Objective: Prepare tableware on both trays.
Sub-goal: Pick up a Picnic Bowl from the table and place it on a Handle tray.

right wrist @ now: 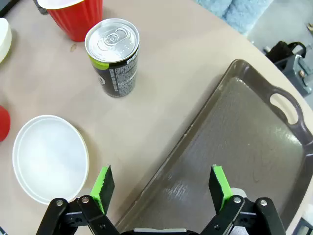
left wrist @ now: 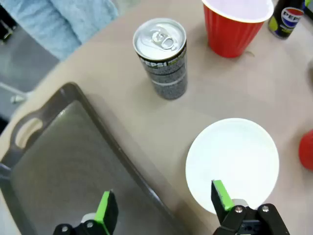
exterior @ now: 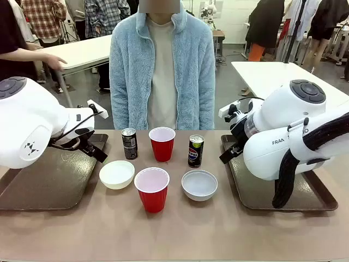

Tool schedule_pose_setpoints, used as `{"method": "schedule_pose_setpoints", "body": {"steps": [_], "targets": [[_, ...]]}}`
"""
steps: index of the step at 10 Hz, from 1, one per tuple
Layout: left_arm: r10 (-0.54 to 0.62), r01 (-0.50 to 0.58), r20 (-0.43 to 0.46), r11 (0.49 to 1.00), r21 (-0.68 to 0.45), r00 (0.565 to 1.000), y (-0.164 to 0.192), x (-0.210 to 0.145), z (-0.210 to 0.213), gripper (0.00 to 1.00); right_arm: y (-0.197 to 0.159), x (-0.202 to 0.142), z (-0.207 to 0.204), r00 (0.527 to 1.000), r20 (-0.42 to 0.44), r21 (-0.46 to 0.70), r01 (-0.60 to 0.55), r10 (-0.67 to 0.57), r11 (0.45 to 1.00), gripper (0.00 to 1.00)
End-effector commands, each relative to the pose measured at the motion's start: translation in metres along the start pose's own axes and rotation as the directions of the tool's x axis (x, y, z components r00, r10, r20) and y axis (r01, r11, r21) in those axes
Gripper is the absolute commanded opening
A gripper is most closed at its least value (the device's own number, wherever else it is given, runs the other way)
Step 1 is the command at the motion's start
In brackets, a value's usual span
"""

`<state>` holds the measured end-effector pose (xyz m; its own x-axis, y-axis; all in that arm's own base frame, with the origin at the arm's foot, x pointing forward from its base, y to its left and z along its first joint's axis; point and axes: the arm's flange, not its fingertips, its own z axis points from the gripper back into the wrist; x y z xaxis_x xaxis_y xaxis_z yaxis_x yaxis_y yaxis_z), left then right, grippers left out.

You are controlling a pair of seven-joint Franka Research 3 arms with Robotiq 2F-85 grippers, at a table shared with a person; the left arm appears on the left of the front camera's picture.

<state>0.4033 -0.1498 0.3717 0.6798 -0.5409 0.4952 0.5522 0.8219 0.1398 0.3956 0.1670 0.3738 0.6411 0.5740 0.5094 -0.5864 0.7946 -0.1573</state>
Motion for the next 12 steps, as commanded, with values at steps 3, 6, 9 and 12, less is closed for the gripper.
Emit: {"method": "schedule_pose_setpoints", "body": {"steps": [3, 6, 9, 12], "targets": [[0.0, 0.0, 0.0, 1.0, 0.0, 1.0, -0.0001, -0.0001, 0.0, 1.0, 0.0, 0.0, 0.0, 1.0, 0.0, 0.0, 0.0, 0.0, 1.0, 1.0], [0.0, 0.0, 0.0, 1.0, 0.0, 1.0, -0.0001, -0.0001, 0.0, 1.0, 0.0, 0.0, 0.0, 1.0, 0.0, 0.0, 0.0, 0.0, 1.0, 1.0], [0.0, 0.0, 0.0, 1.0, 0.0, 1.0, -0.0001, -0.0001, 0.0, 1.0, 0.0, 0.0, 0.0, 1.0, 0.0, 0.0, 0.0, 0.0, 1.0, 1.0], [0.0, 0.0, 0.0, 1.0, 0.0, 1.0, 0.0, 0.0, 0.0, 1.0, -0.0001, 0.0, 0.0, 1.0, 0.0, 0.0, 0.0, 0.0, 1.0, 1.0]]}}
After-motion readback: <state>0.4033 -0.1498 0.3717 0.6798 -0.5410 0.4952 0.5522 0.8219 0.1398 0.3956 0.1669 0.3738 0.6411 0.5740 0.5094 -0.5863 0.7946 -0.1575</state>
